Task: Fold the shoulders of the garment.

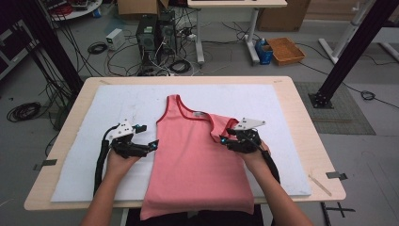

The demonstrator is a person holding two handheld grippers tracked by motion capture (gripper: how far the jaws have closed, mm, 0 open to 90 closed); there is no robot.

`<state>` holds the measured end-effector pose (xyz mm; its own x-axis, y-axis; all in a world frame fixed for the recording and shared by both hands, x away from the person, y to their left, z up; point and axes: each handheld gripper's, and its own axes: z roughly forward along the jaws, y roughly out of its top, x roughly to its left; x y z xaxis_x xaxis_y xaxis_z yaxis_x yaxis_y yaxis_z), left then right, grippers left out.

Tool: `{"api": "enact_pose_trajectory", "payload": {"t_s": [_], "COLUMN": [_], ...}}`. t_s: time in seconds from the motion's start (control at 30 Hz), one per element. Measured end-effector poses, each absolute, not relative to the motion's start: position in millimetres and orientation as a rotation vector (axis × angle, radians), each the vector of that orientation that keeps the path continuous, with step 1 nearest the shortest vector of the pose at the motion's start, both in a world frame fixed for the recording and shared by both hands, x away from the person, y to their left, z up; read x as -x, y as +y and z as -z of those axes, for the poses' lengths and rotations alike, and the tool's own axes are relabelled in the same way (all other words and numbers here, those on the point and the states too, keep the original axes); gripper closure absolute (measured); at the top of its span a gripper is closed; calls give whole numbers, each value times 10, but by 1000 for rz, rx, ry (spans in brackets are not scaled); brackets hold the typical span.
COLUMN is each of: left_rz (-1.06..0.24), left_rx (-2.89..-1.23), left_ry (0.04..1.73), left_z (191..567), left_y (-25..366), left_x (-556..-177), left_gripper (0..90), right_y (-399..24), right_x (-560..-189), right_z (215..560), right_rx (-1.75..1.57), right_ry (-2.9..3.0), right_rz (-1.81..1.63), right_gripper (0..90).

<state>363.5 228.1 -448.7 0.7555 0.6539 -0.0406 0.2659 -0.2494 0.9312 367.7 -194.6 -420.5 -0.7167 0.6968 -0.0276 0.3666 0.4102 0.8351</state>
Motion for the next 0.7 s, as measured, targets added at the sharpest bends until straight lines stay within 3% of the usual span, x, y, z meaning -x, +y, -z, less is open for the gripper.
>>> {"api": "enact_pose_trajectory", "payload": {"t_s": [0.23, 0.33, 0.47, 0.7], "left_rz": [-422, -422, -411, -423], "left_rx": [-1822, -1833, -1844, -1838], "left_ry": [729, 727, 742, 740], "left_z": [4488, 4486, 4487, 4486], "left_y": [2294, 2288, 2278, 2279], "left_x": [-3647, -3649, -3668, -3654], "left_gripper": [153, 154, 155, 155], "right_y": [-1805, -1775, -1803, -1883], "right_x": [-3875, -3925, -3861, -3707], "right_z": [4107, 4187, 4300, 4249], "right_rx": [-842, -867, -840, -782], "right_ry": [2363, 2436, 2476, 2459], "right_rz": [-1228, -1215, -1207, -1219], "right_gripper": [589, 635, 837, 870]}}
